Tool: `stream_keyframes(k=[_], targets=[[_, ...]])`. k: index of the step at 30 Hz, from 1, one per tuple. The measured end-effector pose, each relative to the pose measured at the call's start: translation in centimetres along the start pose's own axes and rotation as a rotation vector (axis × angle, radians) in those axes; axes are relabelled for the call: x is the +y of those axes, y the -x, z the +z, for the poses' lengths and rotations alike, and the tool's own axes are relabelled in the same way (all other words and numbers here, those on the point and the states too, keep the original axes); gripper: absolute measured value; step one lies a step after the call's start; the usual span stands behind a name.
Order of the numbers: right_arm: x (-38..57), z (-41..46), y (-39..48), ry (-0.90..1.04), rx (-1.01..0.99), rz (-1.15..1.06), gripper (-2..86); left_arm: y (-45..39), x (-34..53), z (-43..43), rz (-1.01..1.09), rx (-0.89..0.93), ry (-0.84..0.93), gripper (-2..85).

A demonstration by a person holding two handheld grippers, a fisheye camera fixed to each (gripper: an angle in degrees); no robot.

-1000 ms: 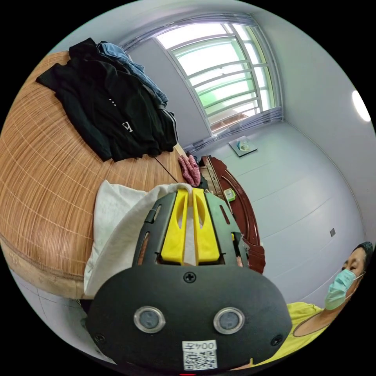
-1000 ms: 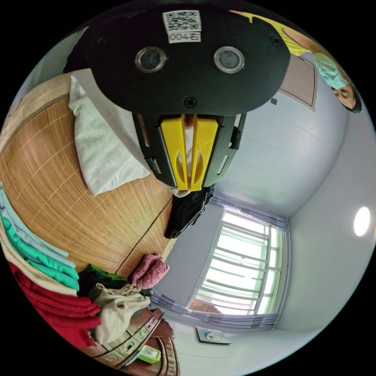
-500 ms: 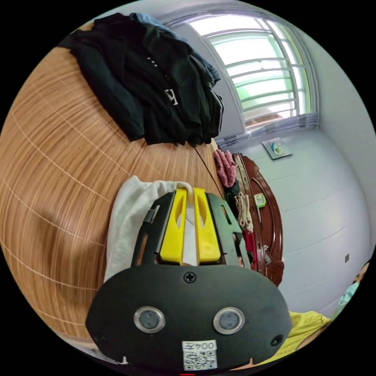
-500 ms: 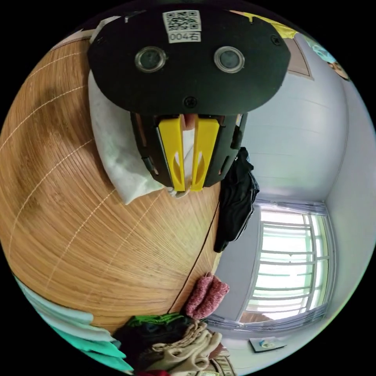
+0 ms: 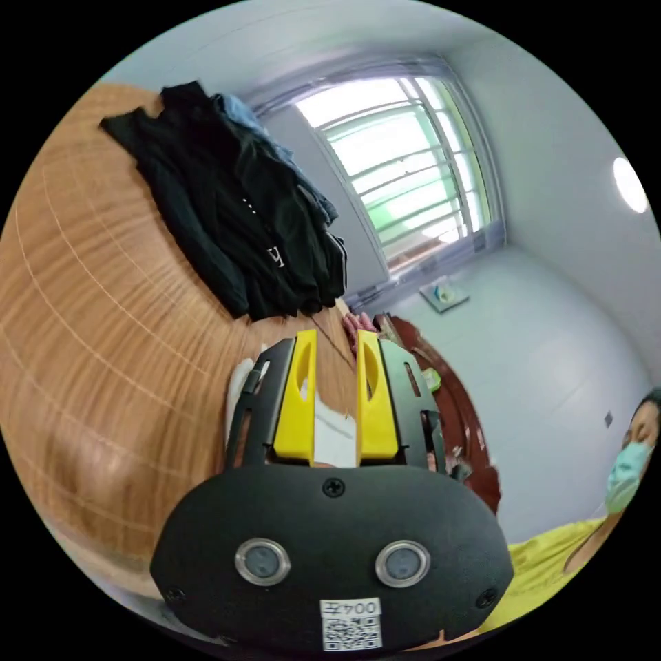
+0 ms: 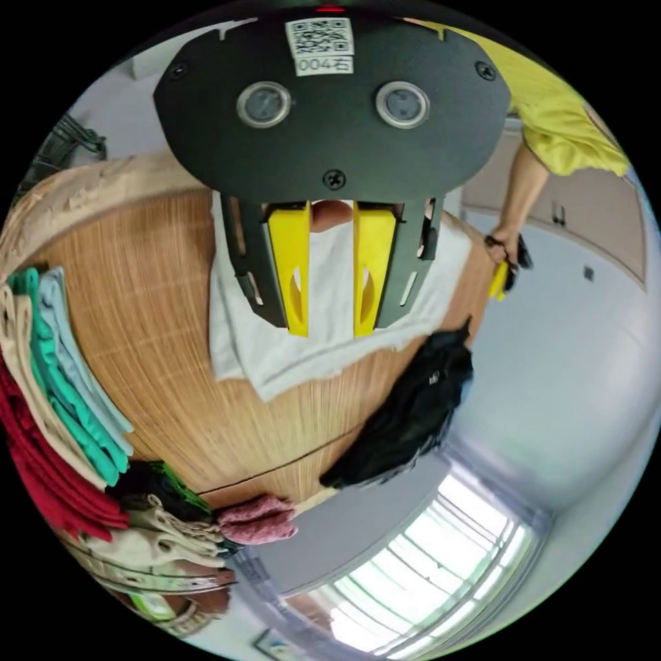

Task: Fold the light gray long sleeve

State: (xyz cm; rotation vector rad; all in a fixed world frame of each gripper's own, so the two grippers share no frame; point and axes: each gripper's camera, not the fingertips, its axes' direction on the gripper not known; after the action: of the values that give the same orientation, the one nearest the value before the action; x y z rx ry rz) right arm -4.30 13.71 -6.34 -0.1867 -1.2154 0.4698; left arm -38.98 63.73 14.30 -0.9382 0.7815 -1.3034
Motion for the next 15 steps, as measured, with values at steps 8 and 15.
stream_keyframes(k=[8, 15], targets=[[8.3, 6.3, 5.5, 0.079, 0.379, -0.151, 7.8, -3.5, 10.1, -4.2, 0.292, -0.233, 0.278, 7.7], [8.3, 12.0, 5.7, 0.235, 0.434, -0.134, 8.0, -9.5, 12.7, 3.4, 0.597, -0.354, 0.477, 9.6]])
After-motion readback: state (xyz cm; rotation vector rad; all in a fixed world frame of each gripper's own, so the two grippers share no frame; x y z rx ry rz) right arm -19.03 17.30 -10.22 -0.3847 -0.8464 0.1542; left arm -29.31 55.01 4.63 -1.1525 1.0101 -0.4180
